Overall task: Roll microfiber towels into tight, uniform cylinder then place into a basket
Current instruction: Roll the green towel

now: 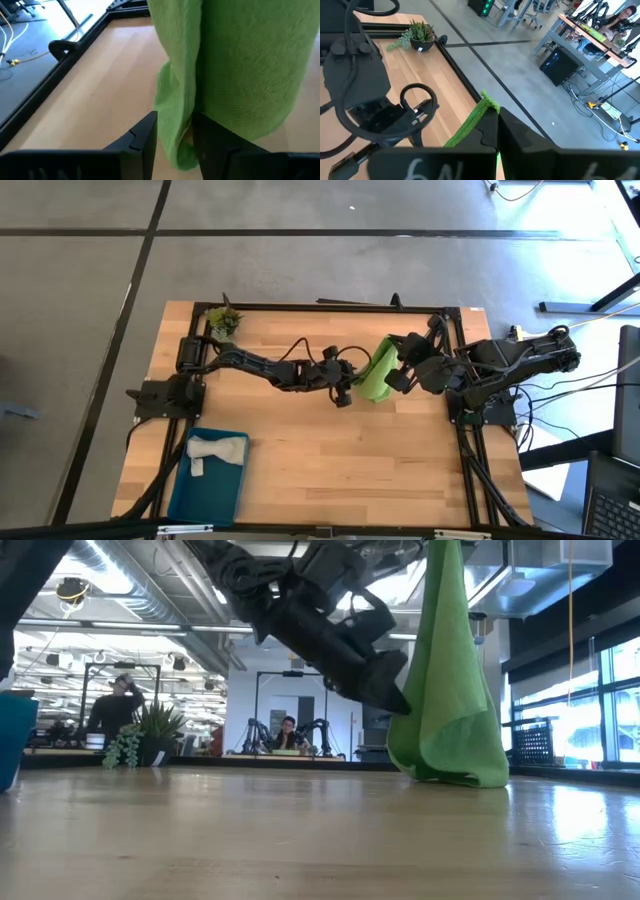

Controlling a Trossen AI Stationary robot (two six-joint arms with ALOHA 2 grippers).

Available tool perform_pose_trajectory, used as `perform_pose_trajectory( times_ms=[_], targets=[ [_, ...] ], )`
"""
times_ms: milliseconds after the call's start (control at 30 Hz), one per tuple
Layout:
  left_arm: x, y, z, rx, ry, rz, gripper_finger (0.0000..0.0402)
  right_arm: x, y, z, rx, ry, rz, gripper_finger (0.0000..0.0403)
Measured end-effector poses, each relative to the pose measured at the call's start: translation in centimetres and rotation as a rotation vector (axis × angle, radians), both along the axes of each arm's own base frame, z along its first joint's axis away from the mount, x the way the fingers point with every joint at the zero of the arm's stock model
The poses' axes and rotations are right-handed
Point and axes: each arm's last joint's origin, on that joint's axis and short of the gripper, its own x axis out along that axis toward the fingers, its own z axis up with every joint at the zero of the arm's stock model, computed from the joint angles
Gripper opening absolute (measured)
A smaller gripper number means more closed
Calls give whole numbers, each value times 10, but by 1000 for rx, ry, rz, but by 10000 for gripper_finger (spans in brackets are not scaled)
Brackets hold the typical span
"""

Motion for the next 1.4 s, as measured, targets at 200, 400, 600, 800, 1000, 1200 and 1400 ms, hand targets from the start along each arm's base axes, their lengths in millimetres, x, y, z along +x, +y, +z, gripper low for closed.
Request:
perform_pose_trajectory(
  times_ms=[200,400,600,800,1000,1200,1400],
  targets=[
    [-3,0,-5,-25,61,13,110,1,0,1,3,-6,4,4],
    [-3,5,-8,-63,45,46,110,1,0,1,4,-6,5,4],
    [-3,10,-11,-74,50,45,100,1,0,1,3,-10,6,4],
    [-3,9,-13,-72,56,42,24,1,0,1,3,-10,6,4],
    [-4,9,-7,-70,48,41,3,1,0,1,-8,3,13,4],
    [-15,2,22,-18,78,23,1,1,1,-1,17,30,51,4],
    [-38,-8,65,79,105,55,1,-2,2,-6,72,80,91,4]
  ],
)
